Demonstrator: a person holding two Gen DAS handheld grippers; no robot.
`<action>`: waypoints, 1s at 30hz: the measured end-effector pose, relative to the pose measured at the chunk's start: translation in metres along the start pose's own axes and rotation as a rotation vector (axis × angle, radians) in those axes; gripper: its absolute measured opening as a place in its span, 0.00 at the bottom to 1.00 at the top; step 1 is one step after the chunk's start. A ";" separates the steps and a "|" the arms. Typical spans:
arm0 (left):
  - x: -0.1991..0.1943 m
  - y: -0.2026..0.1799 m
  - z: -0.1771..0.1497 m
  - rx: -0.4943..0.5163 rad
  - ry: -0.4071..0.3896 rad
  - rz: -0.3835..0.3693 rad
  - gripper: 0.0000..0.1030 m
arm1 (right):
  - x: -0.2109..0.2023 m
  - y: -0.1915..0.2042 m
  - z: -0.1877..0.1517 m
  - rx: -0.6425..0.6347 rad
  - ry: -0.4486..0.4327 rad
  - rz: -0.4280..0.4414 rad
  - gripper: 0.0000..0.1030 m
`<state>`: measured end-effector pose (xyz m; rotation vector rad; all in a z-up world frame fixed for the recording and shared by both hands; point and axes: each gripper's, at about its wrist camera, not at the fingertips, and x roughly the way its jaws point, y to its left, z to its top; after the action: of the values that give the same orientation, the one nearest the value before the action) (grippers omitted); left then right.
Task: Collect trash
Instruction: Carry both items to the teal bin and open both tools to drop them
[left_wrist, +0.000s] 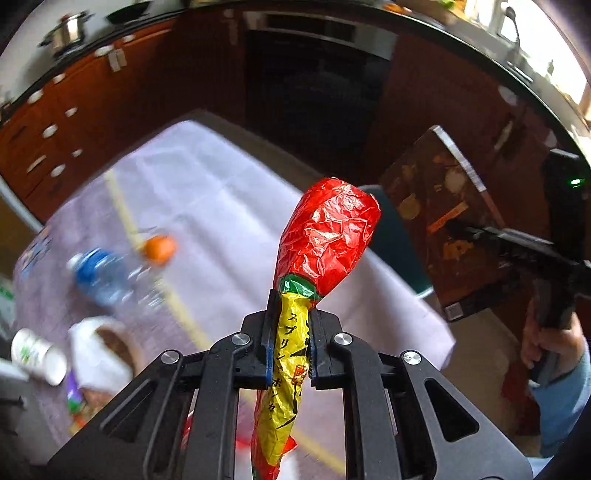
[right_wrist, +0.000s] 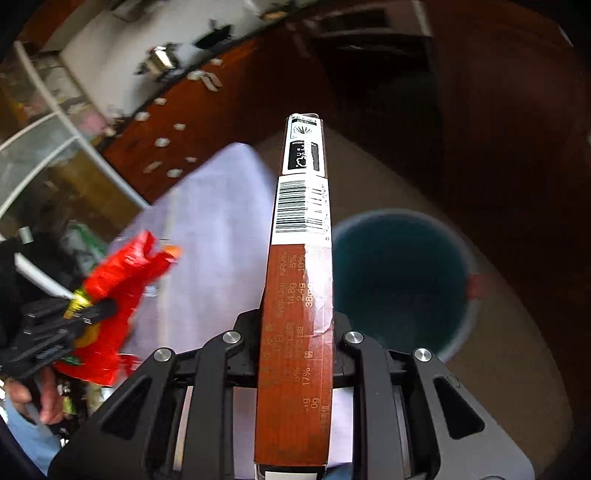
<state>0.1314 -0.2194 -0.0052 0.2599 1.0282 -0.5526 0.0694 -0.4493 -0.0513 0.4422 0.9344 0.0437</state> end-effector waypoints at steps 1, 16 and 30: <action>0.009 -0.011 0.009 0.019 0.006 -0.011 0.13 | 0.006 -0.010 0.001 0.009 0.015 -0.021 0.19; 0.107 -0.114 0.059 0.189 0.113 -0.099 0.13 | 0.045 -0.089 -0.005 0.107 0.115 -0.054 0.45; 0.164 -0.167 0.082 0.283 0.189 -0.077 0.13 | -0.004 -0.126 0.005 0.172 -0.011 -0.179 0.84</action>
<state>0.1655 -0.4468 -0.0978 0.5320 1.1457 -0.7551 0.0517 -0.5661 -0.0943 0.5150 0.9675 -0.2030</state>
